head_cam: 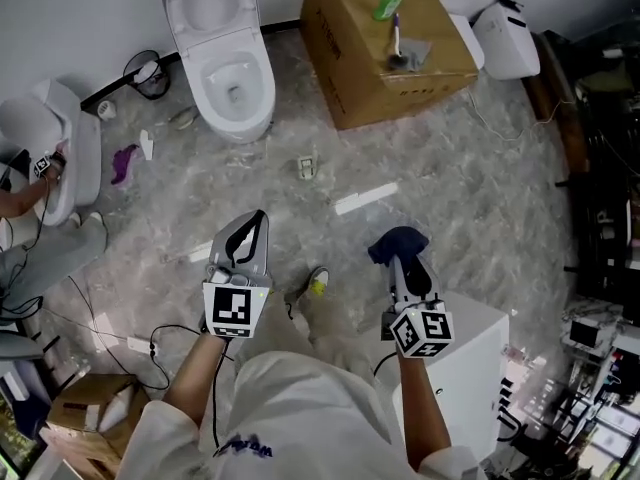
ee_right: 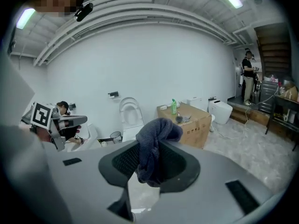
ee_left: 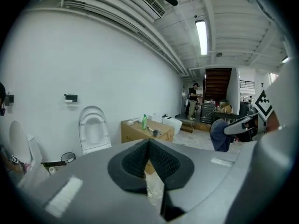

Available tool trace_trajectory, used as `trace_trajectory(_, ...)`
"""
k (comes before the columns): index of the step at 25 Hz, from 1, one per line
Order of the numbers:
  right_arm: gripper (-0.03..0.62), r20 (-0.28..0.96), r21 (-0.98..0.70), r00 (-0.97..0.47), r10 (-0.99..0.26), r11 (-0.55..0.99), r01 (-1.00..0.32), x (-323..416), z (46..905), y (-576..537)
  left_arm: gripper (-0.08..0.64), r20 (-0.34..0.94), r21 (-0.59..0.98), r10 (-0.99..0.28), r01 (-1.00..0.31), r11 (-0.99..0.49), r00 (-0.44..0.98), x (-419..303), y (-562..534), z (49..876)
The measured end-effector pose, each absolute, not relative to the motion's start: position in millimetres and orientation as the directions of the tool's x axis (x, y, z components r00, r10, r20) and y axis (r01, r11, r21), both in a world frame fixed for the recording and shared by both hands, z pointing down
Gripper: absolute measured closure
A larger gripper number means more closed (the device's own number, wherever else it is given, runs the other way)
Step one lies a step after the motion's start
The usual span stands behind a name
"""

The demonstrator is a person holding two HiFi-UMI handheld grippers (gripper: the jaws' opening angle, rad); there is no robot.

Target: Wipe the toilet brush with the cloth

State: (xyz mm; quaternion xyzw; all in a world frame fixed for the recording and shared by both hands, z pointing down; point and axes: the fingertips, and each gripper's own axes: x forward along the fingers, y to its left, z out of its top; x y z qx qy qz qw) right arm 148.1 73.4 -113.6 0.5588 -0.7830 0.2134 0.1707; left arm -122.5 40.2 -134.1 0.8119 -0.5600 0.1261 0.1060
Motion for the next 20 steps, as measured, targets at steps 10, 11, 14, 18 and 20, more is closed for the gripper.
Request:
trace_trajectory(10, 0.474, 0.485, -0.012, -0.385, -0.785, 0.434, -0.901, 131, 31, -19, 0.558, 0.322, 0.004, -0.909, -0.961, -0.278, 0.264, -110, 7, -18)
trace_trajectory(11, 0.474, 0.483, -0.015, -0.389, -0.785, 0.436, -0.9, 129, 54, -31, 0.558, 0.32, -0.011, -0.913, -0.962, -0.272, 0.254, -109, 0, 0)
trace_trajectory(14, 0.474, 0.475, -0.009, -0.405, -0.782, 0.456, -0.89, 119, 116, -65, 0.558, 0.306, -0.024, -0.923, -0.967, -0.252, 0.233, -106, -26, 55)
trace_trajectory(18, 0.474, 0.437, 0.016, -0.436, -0.787, 0.491, -0.871, 100, 177, -102, 0.558, 0.278, -0.004, -0.927, -0.965, -0.261, 0.25, -99, -56, 127)
trace_trajectory(20, 0.474, 0.401, 0.033, -0.443, -0.802, 0.496, -0.868, 91, 201, -120, 0.558, 0.264, 0.021, -0.924, -0.96, -0.28, 0.276, -96, -70, 162)
